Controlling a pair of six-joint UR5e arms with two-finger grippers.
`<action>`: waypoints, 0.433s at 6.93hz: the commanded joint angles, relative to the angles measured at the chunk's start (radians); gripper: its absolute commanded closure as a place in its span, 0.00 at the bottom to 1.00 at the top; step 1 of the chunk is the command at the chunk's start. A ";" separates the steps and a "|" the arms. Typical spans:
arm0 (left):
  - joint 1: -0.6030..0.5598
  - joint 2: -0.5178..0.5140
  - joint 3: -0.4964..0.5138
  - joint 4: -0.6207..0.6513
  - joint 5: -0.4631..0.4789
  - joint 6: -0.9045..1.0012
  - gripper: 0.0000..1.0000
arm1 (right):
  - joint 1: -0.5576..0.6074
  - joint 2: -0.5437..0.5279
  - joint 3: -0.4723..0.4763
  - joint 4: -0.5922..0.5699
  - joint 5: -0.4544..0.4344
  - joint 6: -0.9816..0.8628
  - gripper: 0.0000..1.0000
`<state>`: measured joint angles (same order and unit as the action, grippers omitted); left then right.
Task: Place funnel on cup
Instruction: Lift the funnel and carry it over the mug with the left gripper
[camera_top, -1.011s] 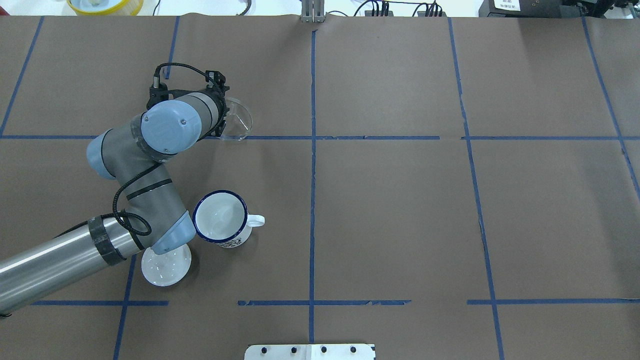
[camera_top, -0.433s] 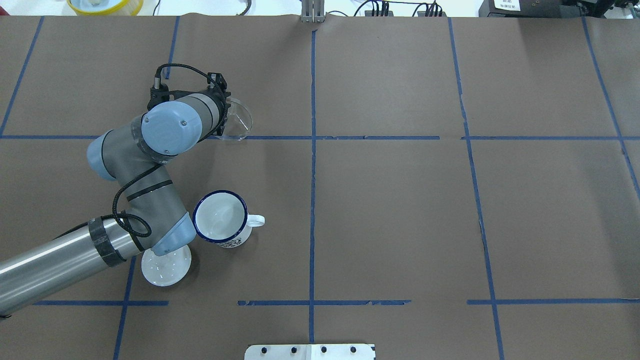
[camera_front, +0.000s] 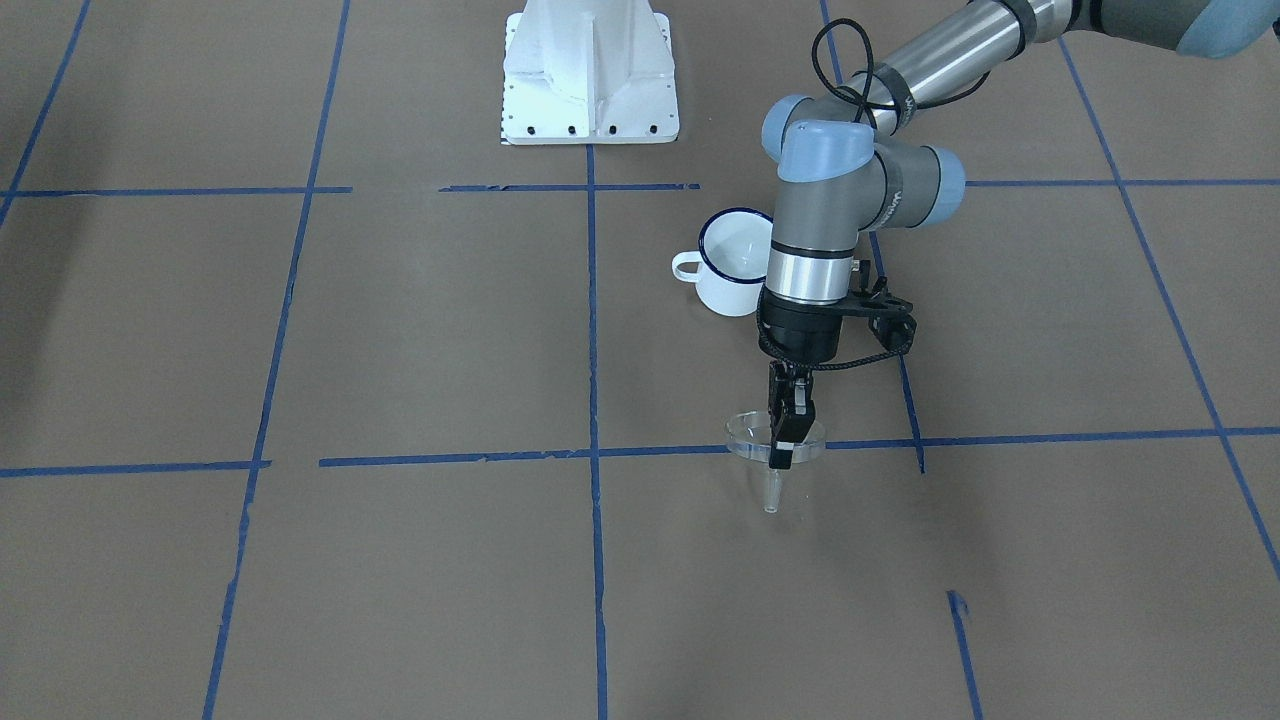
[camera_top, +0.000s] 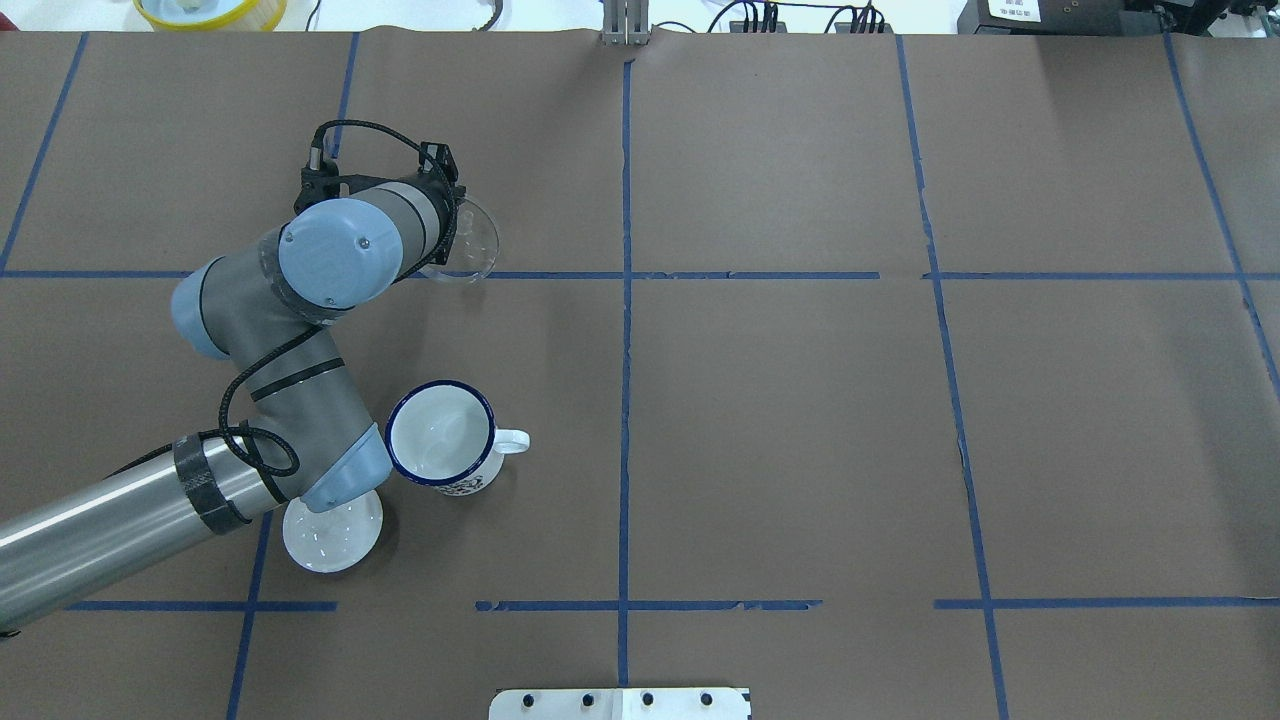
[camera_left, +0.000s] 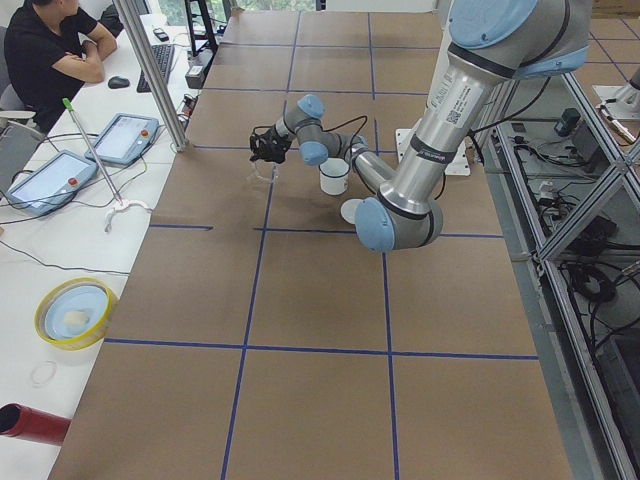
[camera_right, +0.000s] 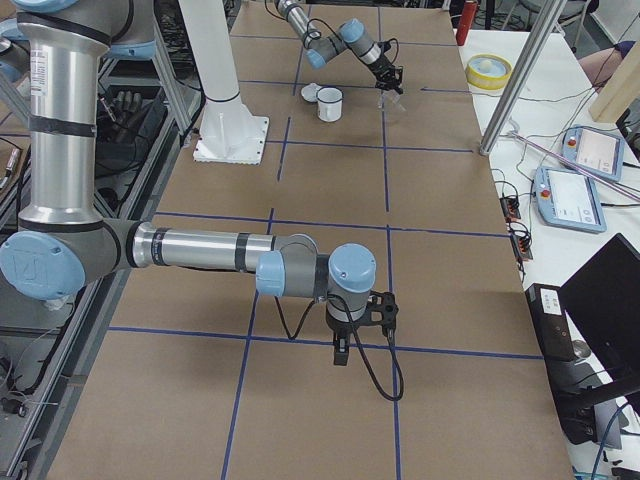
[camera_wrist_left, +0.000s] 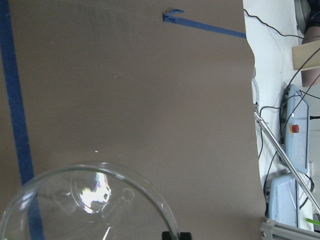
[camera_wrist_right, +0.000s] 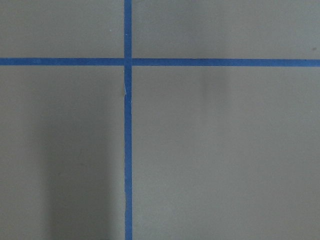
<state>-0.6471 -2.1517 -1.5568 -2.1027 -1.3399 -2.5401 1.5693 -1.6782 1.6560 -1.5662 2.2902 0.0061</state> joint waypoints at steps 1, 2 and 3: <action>-0.025 0.001 -0.179 0.157 -0.008 0.047 1.00 | 0.000 0.000 0.001 0.000 0.000 0.000 0.00; -0.025 -0.003 -0.250 0.284 -0.086 0.111 1.00 | 0.000 0.000 -0.001 0.000 0.000 0.000 0.00; -0.025 -0.005 -0.331 0.416 -0.205 0.180 1.00 | 0.000 0.000 -0.001 0.000 0.000 0.000 0.00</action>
<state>-0.6705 -2.1542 -1.7937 -1.8346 -1.4334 -2.4329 1.5693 -1.6782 1.6558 -1.5662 2.2902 0.0061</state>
